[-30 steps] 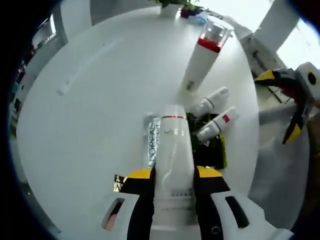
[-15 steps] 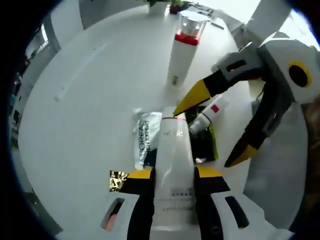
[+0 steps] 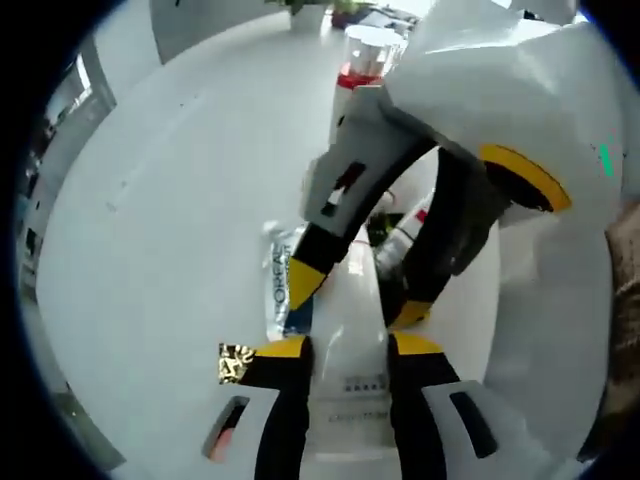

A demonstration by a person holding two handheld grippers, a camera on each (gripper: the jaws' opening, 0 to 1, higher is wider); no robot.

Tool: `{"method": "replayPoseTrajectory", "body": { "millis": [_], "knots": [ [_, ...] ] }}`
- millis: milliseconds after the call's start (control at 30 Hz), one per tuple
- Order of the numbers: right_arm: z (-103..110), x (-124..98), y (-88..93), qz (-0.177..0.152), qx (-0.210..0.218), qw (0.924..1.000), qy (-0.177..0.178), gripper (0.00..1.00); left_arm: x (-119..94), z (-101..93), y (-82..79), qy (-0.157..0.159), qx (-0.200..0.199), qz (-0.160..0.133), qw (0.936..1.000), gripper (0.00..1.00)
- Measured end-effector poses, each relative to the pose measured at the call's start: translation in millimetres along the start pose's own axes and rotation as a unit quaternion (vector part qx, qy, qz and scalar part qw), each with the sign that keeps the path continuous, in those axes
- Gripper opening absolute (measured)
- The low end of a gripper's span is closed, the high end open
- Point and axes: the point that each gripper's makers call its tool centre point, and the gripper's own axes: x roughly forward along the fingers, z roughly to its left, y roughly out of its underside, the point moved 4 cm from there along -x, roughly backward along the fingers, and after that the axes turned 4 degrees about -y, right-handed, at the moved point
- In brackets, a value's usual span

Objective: Arrange the skincare products in the storage area until every visible bottle or jar stands upright without overlapping.

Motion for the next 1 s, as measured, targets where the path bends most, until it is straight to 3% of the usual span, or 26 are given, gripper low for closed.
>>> {"method": "replayPoseTrajectory", "body": {
  "millis": [33, 67, 100, 133, 167, 200, 233, 300, 333, 367, 567, 800, 1000],
  "knots": [
    [-1, 1, -0.6, -0.002, 0.0, 1.0, -0.004, 0.43, -3, 0.5, -3.6, 0.001, 0.002, -0.012, 0.9999, 0.07],
    [8, 4, 4.7, 0.022, -0.01, 0.9987, -0.044, 0.48, -12, 13.7, -23.4, -0.023, 0.039, -0.077, 0.996, 0.0],
    [4, 7, 0.0, 0.004, -0.013, 0.9996, -0.025, 0.44, -24, 9.7, -36.7, 0.021, -0.047, -0.095, 0.9942, 0.0],
    [4, 7, -0.4, 0.004, -0.014, 0.9995, -0.029, 0.34, -29, 6.5, -43.6, 0.038, -0.02, -0.116, 0.9923, 0.0],
    [8, 7, -3.5, -0.008, -0.001, 0.9989, -0.047, 0.23, -30, 15.5, -39.0, -0.017, 0.03, -0.081, 0.9961, 0.0],
    [6, 9, -2.5, -0.003, -0.009, 0.9993, -0.037, 0.1, -29, 17.0, -31.1, -0.038, 0.056, -0.046, 0.9966, 0.0],
    [2, 11, 2.7, 0.021, -0.028, 0.9992, -0.02, 0.07, -26, 19.4, -23.2, -0.048, 0.076, -0.013, 0.9959, 0.0],
    [5, 13, -2.5, 0.0, -0.009, 0.9992, -0.038, 0.12, -23, 15.5, -22.5, -0.034, 0.056, -0.034, 0.9973, 0.0],
    [4, 11, -2.6, 0.002, -0.012, 0.9992, -0.037, 0.17, -20, 5.8, -17.1, -0.003, 0.031, -0.042, 0.9986, 0.0],
    [4, 10, -2.1, 0.004, -0.019, 0.9992, -0.036, 0.23, -17, 3.2, -13.6, 0.0, 0.023, -0.05, 0.9985, 0.0],
    [7, 2, 5.0, 0.01, -0.018, 0.999, -0.04, 0.26, -12, 2.1, 3.7, -0.003, 0.024, -0.034, 0.9991, 0.0],
    [18, 1, 6.8, 0.025, -0.039, 0.9975, -0.053, 0.29, -19, 3.1, 3.9, -0.01, 0.015, -0.05, 0.9986, 0.0],
    [30, 1, 11.0, 0.044, -0.062, 0.9945, -0.072, 0.34, -20, 1.2, 10.7, -0.014, 0.01, -0.049, 0.9986, 0.1]
  ]
}}
